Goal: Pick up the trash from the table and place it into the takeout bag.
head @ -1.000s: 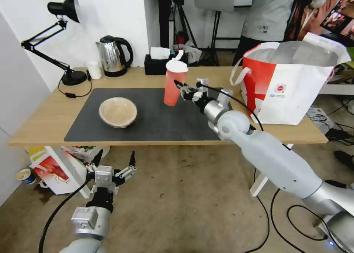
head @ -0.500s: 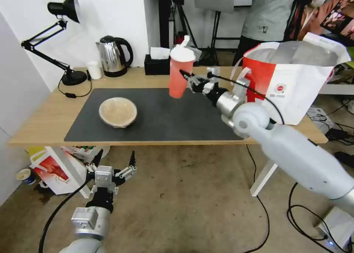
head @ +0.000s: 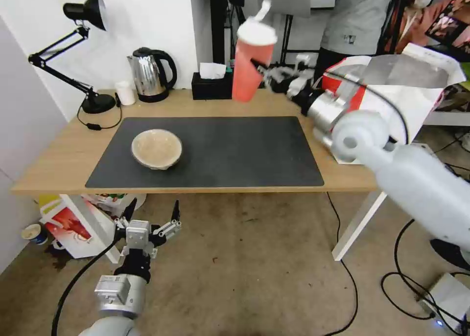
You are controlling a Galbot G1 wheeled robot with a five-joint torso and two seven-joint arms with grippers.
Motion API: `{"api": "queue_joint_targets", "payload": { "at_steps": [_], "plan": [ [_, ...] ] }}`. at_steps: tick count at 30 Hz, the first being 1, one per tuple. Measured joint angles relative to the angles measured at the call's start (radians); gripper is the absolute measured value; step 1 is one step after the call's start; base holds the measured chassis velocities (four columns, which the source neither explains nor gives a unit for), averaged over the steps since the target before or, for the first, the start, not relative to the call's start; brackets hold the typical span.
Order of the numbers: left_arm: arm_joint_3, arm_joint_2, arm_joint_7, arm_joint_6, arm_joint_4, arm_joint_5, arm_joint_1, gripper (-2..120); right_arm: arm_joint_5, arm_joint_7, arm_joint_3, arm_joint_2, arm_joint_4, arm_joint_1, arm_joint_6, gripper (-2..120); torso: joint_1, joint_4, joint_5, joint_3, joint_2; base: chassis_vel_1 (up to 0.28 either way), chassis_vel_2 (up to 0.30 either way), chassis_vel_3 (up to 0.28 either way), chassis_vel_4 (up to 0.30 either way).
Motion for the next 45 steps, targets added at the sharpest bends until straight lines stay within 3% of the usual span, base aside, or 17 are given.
{"api": "queue_joint_targets", "payload": {
  "at_steps": [23,45],
  "plan": [
    [0.000,0.000,0.000,0.000,0.000,0.000,0.000,100,0.027,-0.044,0.136,-0.094,0.010,0.001,-0.004,3,0.000,0.0000,0.0000,0.000,0.000,0.000,0.000,0.000,0.000],
    [0.000,0.000,0.000,0.000,0.000,0.000,0.000,100,-0.139,-0.120,0.321,-0.102,-0.097,-0.143,0.031,3,0.000,0.0000,0.0000,0.000,0.000,0.000,0.000,0.000,0.000]
  ]
}}
